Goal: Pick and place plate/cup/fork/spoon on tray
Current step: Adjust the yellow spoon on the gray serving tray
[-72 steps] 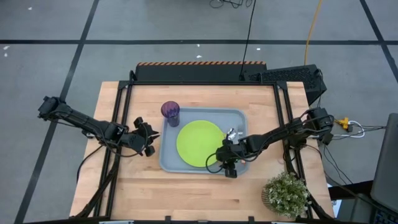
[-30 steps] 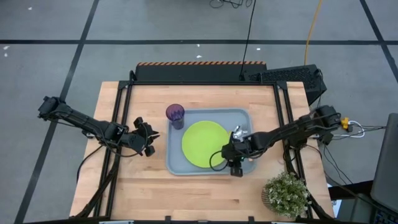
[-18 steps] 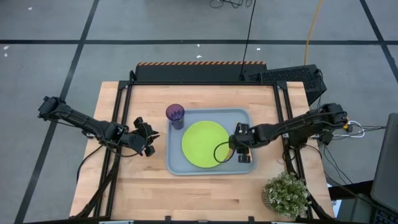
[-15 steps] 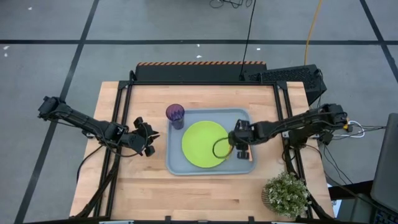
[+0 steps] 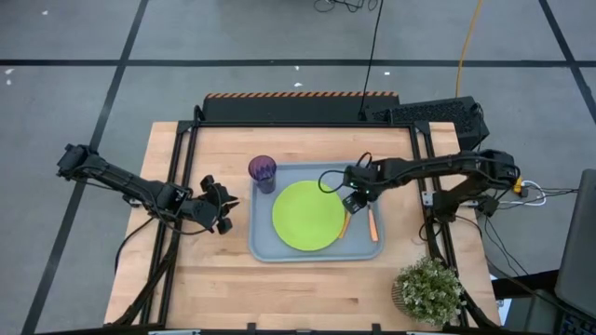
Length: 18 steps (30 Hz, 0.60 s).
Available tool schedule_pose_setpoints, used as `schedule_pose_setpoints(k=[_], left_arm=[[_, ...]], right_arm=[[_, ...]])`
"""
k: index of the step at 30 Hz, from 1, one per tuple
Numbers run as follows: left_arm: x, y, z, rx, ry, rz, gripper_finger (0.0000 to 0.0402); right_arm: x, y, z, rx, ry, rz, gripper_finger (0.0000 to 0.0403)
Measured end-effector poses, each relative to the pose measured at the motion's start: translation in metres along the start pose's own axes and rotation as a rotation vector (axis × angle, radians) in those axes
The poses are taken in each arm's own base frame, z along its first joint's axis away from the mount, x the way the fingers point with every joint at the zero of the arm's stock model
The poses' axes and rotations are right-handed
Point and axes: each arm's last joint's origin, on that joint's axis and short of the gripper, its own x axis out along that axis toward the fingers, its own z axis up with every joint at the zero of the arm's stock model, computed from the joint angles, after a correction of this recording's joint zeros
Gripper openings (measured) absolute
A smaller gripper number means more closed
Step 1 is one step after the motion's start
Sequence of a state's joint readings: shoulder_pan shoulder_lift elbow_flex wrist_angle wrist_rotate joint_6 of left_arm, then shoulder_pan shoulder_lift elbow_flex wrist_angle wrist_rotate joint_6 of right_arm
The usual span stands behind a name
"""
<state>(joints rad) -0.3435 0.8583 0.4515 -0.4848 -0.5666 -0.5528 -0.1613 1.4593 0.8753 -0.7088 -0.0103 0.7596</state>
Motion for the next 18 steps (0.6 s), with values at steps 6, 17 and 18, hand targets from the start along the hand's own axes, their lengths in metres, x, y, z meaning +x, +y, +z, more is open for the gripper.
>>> schedule_pose_setpoints(k=[6, 17, 18], left_arm=[[0.000, -0.001, 0.003, 0.062, -0.026, -0.009, 0.0072], [0.005, -0.001, -0.004, 0.342, -0.037, -0.002, 0.0072], [0.005, 0.000, -0.004, 0.357, -0.037, 0.000, 0.0072]], right_arm=[[0.000, 0.003, 0.000, 0.187, 0.077, 0.098, 0.0134], [0.009, 0.019, -0.003, 0.376, 0.097, 0.151, 0.0134], [0.011, 0.021, -0.002, 0.385, 0.102, 0.153, 0.0134]])
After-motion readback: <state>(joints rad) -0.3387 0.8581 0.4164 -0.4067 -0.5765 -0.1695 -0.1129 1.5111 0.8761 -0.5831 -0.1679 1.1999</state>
